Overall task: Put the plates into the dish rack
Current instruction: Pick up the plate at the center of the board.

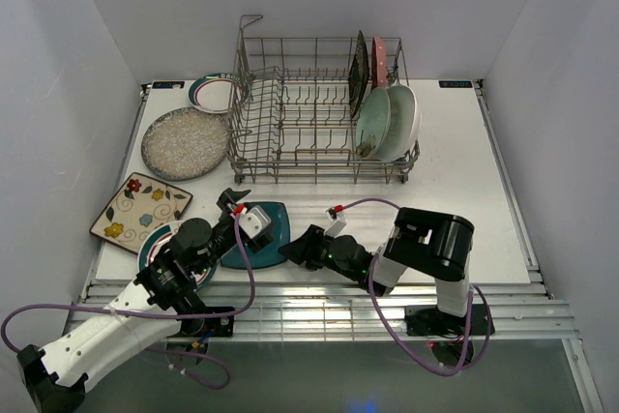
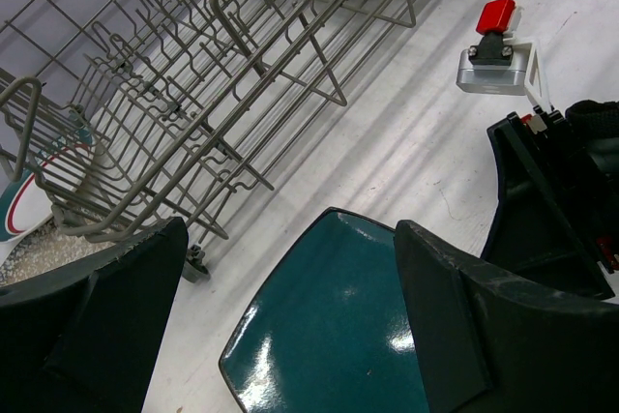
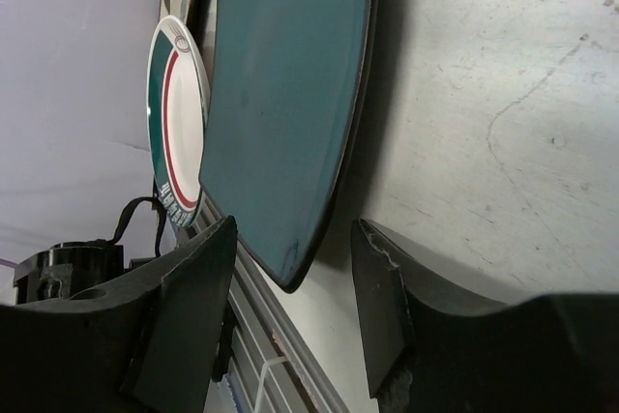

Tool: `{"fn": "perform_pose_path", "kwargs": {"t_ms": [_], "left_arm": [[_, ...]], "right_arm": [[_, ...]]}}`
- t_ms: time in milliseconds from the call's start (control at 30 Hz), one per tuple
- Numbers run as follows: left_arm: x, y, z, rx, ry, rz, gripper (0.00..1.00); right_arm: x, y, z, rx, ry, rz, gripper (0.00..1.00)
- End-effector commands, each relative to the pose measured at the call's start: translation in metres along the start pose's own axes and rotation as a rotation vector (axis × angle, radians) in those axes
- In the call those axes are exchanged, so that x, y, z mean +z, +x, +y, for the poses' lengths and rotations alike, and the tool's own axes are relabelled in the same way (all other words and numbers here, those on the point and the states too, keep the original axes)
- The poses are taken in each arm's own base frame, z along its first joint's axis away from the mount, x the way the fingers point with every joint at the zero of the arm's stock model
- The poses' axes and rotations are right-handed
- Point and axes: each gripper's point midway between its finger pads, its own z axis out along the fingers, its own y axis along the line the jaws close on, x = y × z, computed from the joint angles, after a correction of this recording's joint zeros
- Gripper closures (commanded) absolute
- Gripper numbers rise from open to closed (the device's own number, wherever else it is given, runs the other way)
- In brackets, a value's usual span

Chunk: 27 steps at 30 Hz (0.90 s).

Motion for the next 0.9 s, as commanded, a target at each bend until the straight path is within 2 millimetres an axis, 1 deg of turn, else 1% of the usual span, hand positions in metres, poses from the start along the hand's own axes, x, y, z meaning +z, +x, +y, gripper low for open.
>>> {"fn": "perform_pose_path", "kwargs": {"t_ms": [0, 167, 433, 633, 700, 733, 833, 867], "left_arm": [[-0.001, -0.001, 0.000, -0.011, -0.007, -0.013, 0.02], [-0.001, -0.003, 0.001, -0.011, -0.008, -0.016, 0.02], [-0.001, -0.003, 0.002, -0.013, -0.014, -0.017, 0.02], [-0.002, -0.002, 0.003, -0.014, -0.021, -0.018, 0.02], [-0.002, -0.003, 0.002, -0.012, -0.020, -0.019, 0.02], [-0.002, -0.002, 0.002, -0.012, -0.019, -0.017, 0.02], [-0.002, -0.001, 0.003, -0.013, -0.023, -0.014, 0.02], [-0.001, 0.000, 0.002, -0.013, -0.020, -0.009, 0.02]], "right_arm": [[0.009, -0.006, 0.015, 0.020, -0.050, -0.033, 0.43], [0.016, -0.004, 0.019, 0.024, -0.057, -0.029, 0.44], [0.021, -0.001, 0.012, 0.045, -0.050, -0.028, 0.47], [0.022, -0.002, 0.009, 0.051, -0.044, -0.039, 0.51], [0.022, -0.002, 0.009, 0.054, -0.043, -0.041, 0.56], [0.022, -0.003, 0.009, 0.053, -0.044, -0.043, 0.62], [0.019, -0.004, 0.007, 0.057, -0.041, -0.044, 0.73], [0.018, -0.005, 0.008, 0.058, -0.045, -0.049, 0.78]]}}
